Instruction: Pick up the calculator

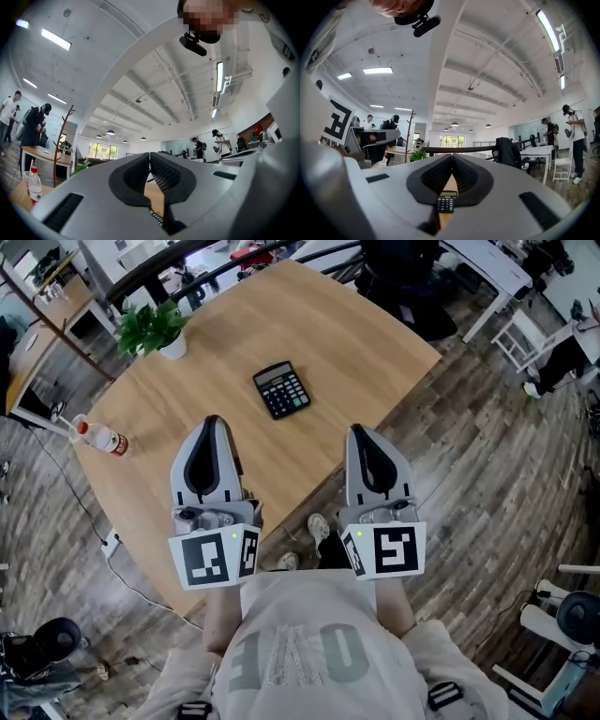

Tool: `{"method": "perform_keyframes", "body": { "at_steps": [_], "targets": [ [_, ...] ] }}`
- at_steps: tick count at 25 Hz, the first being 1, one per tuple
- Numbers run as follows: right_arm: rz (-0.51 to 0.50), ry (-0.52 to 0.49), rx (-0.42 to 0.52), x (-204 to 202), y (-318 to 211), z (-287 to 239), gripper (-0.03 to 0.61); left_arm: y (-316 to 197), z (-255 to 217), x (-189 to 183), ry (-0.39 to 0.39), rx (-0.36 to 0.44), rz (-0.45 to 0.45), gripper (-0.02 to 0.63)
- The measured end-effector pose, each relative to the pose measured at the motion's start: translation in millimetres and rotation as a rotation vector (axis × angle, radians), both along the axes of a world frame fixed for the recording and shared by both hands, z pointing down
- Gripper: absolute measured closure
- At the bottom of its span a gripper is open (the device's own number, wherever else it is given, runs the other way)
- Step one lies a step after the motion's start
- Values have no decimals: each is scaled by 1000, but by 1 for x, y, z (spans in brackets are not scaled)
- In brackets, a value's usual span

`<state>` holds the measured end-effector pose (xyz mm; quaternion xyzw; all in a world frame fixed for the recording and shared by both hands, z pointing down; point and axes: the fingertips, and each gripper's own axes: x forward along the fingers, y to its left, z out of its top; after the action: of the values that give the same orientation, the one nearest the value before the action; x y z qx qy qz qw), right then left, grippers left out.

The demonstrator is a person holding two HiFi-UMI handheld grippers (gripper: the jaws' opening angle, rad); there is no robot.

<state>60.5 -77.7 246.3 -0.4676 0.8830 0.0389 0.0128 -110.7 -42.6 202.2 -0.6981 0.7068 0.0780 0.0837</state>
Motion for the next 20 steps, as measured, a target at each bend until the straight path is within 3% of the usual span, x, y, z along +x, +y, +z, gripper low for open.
{"method": "perform_keyframes", "body": {
  "at_steps": [12, 20],
  "targets": [
    [-98, -42, 3, 20, -86, -16, 560, -75, -19, 26, -23, 1, -75, 603],
    [-121, -39, -22, 10, -111, -11, 560, -104, -17, 23, 9, -19, -30, 603]
  ]
}}
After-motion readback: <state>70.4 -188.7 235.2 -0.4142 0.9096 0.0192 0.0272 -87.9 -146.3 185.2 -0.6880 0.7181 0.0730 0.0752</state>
